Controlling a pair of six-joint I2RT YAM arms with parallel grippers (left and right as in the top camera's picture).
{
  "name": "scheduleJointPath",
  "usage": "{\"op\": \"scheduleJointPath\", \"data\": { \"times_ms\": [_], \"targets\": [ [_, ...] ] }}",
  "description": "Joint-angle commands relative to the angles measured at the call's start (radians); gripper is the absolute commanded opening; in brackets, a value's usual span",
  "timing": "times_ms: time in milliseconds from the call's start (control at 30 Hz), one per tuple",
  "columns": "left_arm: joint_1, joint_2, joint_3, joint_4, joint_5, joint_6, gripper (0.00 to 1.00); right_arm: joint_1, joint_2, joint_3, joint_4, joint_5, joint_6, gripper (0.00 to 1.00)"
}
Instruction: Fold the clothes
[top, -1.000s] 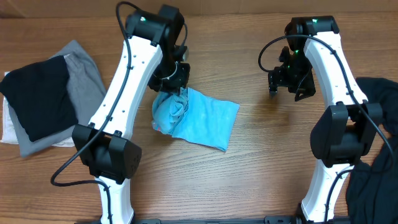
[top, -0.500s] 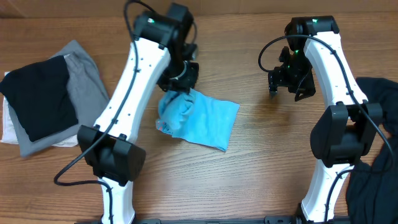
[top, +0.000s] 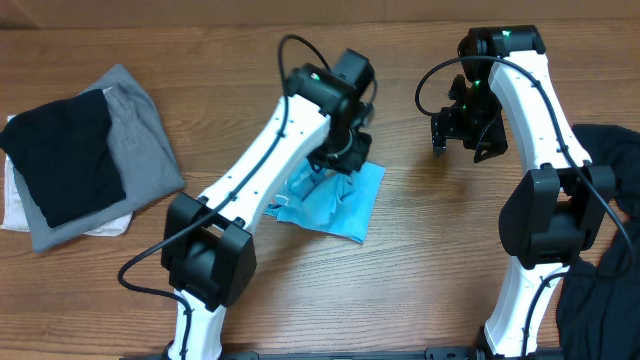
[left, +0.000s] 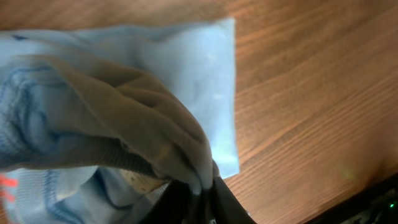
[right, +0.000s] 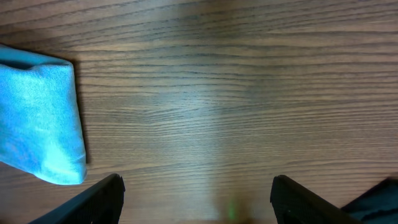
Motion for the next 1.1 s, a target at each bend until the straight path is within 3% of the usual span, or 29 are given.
{"op": "scheduleJointPath", "data": {
  "times_ms": [0, 67, 233, 400, 567, 767, 1067],
  "targets": [
    [-0.04, 0.012, -0.027, 0.013, 0.024, -0.018, 0.32, -0.006, -0.019, 0.018, 0.0, -0.002, -0.002, 0.8],
    [-0.051, 0.014, -0.027, 0.013, 0.024, -0.018, 0.46, -0.006, -0.019, 0.018, 0.0, -0.002, -0.003, 0.8],
    [-0.04, 0.006, 0.0, -0.024, 0.032, 0.013, 0.45, -0.006, -0.019, 0.018, 0.0, -0.002, -0.002, 0.8],
    [0.093, -0.005, 0.141, -0.177, -0.045, 0.017, 0.45, -0.006, -0.019, 0.018, 0.002, -0.024, -0.004, 0.84],
    [0.292, -0.006, 0.188, -0.182, -0.04, -0.031, 0.51, 0.008, -0.019, 0.018, 0.033, -0.324, -0.134, 0.84],
    [0.451, 0.008, 0.121, -0.102, 0.096, -0.065, 0.53, 0.111, -0.015, 0.018, 0.12, -0.405, -0.192, 0.85],
    [0.451, 0.014, -0.102, -0.019, 0.094, -0.046, 0.54, 0.299, 0.003, -0.036, 0.292, -0.311, -0.232, 0.8]
  ]
}}
